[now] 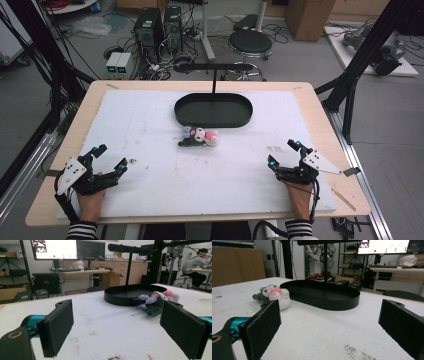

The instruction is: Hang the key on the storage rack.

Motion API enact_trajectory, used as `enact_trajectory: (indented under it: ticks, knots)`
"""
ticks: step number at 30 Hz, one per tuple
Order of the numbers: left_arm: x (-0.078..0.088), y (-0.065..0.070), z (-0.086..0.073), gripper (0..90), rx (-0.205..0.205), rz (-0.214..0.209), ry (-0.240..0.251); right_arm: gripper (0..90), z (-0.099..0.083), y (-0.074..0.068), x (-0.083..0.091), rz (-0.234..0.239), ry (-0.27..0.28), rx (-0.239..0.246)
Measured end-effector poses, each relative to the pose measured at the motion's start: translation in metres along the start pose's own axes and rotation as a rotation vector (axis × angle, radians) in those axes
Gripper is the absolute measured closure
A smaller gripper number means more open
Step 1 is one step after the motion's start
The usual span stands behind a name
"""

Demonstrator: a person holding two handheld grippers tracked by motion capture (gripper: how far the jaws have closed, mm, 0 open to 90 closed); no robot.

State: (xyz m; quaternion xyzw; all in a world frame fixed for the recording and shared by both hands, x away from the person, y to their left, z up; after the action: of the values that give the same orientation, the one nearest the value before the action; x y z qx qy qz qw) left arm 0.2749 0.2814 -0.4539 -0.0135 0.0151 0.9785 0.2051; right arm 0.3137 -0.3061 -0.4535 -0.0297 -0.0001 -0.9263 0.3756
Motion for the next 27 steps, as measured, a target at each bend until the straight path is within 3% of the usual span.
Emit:
enact_trajectory:
  ticks: [11, 14, 22, 24, 27]
  knots:
    - [0.0, 0.0, 0.0, 12.2, -0.001, -0.002, 0.0, 3.0, 0.0, 0.0, 0.0, -0.003, 0.001, 0.01]
    - [0.0, 0.0, 0.0, 12.2, 0.004, -0.001, -0.001, 3.0, 0.0, 0.001, 0.001, -0.002, 0.006, -0.019]
    - [0.0, 0.0, 0.0, 12.2, 0.006, 0.0, -0.001, 3.0, 0.001, 0.002, 0.001, 0.003, 0.013, -0.013]
    - [0.0, 0.0, 0.0, 12.2, -0.001, -0.002, 0.0, 2.8, 0.003, 0.003, 0.0, 0.004, -0.013, -0.015]
    - [0.0, 0.0, 0.0, 12.2, 0.0, -0.002, 0.0, 2.8, 0.013, 0.004, -0.001, 0.023, -0.01, -0.018]
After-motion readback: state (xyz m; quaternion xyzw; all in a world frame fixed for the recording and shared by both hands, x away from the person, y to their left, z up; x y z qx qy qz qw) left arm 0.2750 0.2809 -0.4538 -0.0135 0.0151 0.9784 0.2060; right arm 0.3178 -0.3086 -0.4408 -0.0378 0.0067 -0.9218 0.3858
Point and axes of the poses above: each handheld gripper's, and its own axes: x roughly backward along the jaws, z roughly out of its top, y roughly to its right, the point moved 2 cm from there along -x, roughly forward along the jaws, and after that the axes turned 7 degrees about z, right-handed, at the moved point
